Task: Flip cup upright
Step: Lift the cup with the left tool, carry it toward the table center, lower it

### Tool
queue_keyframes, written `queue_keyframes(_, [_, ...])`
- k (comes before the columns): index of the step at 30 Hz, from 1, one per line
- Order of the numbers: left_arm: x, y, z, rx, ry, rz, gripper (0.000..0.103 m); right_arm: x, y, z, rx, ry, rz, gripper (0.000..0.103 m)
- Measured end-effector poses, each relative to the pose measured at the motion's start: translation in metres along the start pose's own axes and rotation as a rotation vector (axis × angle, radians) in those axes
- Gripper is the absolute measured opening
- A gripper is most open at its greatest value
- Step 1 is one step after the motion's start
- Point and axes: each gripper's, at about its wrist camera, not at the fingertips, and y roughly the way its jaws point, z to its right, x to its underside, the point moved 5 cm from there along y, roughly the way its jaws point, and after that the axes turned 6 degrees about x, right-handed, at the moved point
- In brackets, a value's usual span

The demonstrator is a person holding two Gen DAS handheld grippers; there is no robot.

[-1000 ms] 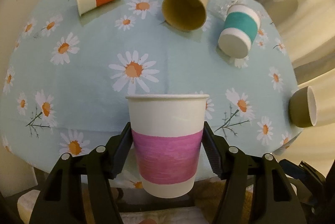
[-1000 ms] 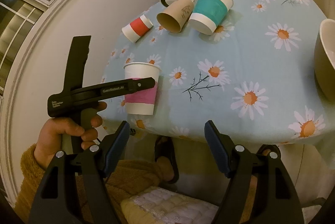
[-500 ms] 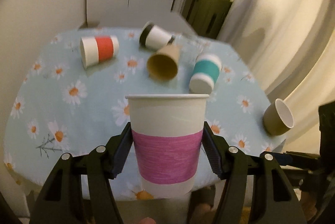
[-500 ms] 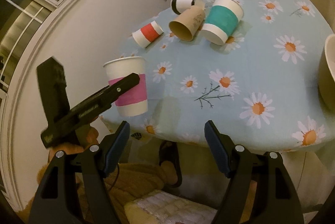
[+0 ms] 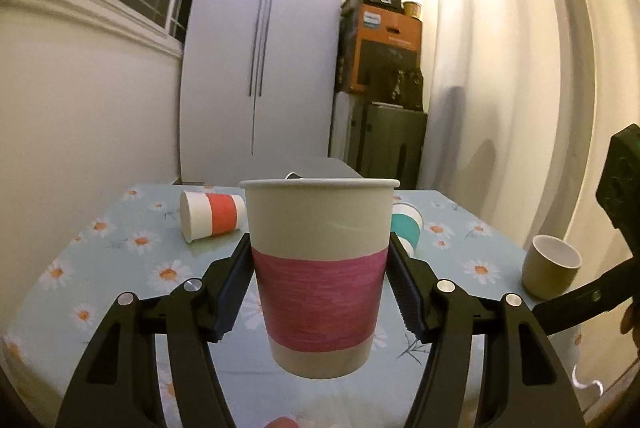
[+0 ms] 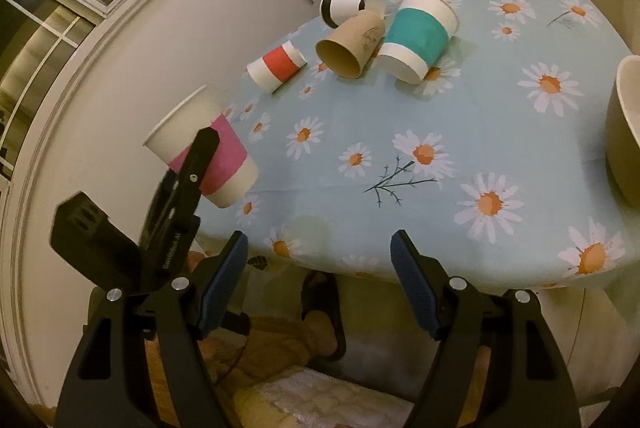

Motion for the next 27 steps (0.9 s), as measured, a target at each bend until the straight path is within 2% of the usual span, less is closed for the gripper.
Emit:
queue_keyframes(5, [0.020,0.006,0.005,-0.071,0.035,0.056,0.062,0.001,0.003,-0.006,0.034,-0.055,0.007,0.074])
queue_keyframes(19, [0.065,0.019,-0.001,-0.226,0.071,0.108,0.063,0.004,0.012,-0.006,0.059,-0.086,-0.021,0.074])
queue_keyframes(27, [0.070,0.022,-0.006,-0.226,0.052,0.107,0.064,0.005,0.013,-0.005,0.065,-0.086,-0.027,0.074])
